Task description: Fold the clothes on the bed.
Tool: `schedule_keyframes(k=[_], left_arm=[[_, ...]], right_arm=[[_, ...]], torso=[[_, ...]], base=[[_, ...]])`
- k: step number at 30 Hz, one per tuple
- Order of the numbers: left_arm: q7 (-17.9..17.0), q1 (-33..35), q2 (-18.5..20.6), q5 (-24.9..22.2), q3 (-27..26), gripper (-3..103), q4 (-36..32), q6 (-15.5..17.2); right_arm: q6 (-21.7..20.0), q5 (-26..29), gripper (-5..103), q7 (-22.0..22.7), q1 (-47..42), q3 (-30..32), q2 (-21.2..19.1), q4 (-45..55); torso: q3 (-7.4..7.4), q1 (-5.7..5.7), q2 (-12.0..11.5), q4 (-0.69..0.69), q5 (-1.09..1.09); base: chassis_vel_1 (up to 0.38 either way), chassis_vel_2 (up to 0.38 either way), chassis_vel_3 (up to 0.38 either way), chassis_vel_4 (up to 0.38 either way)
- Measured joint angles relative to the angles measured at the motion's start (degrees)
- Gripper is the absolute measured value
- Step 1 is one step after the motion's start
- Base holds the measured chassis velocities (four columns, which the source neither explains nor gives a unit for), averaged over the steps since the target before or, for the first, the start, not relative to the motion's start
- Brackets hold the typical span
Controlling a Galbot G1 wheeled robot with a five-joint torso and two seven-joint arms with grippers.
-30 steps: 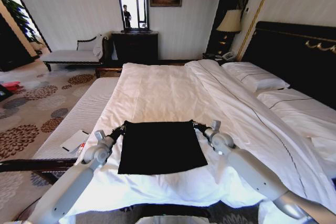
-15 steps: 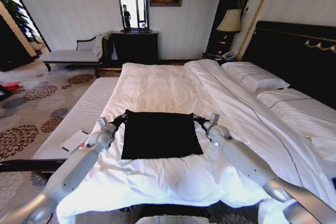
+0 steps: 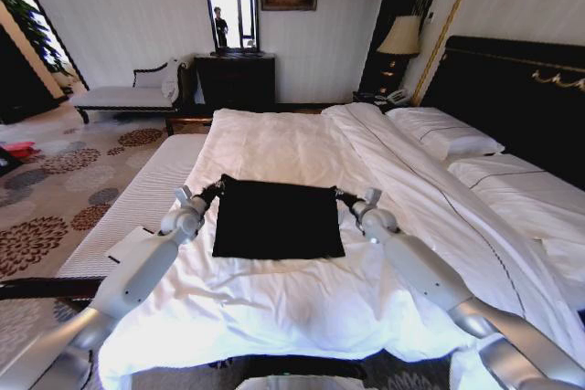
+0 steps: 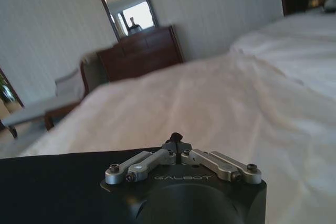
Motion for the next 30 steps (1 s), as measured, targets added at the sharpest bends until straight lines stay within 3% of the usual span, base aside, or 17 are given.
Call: schedule_keyframes(k=[10, 20, 30], left_arm=[[-4.26, -3.69, 4.46, -6.23, -2.84, 2, -9.40, 0.75], [-7.16, -1.38, 7.93, -5.71, -4.33, 2, -15.08, -0.37], [-10.00, 4.89, 12.70, -7.09, -8.95, 2, -26.16, -1.09]], right_arm=[[-0.41, 5.29, 0, 1.55, 1.62, 3.71, -4.51, 9.81], [-0.45, 7.58, 0, 1.87, 0.78, 6.08, -8.61, 15.59], [-1.08, 12.23, 0, 5.52, -5.54, 11.60, -15.27, 27.95]], torso=[[0.00, 0.01, 0.00, 0.00, 0.02], [0.00, 0.01, 0.00, -0.01, 0.01], [-0.01, 0.01, 0.00, -0.02, 0.02]], base=[[0.000, 0.000, 0.000, 0.000], [0.000, 0.000, 0.000, 0.000], [0.000, 0.000, 0.000, 0.000]])
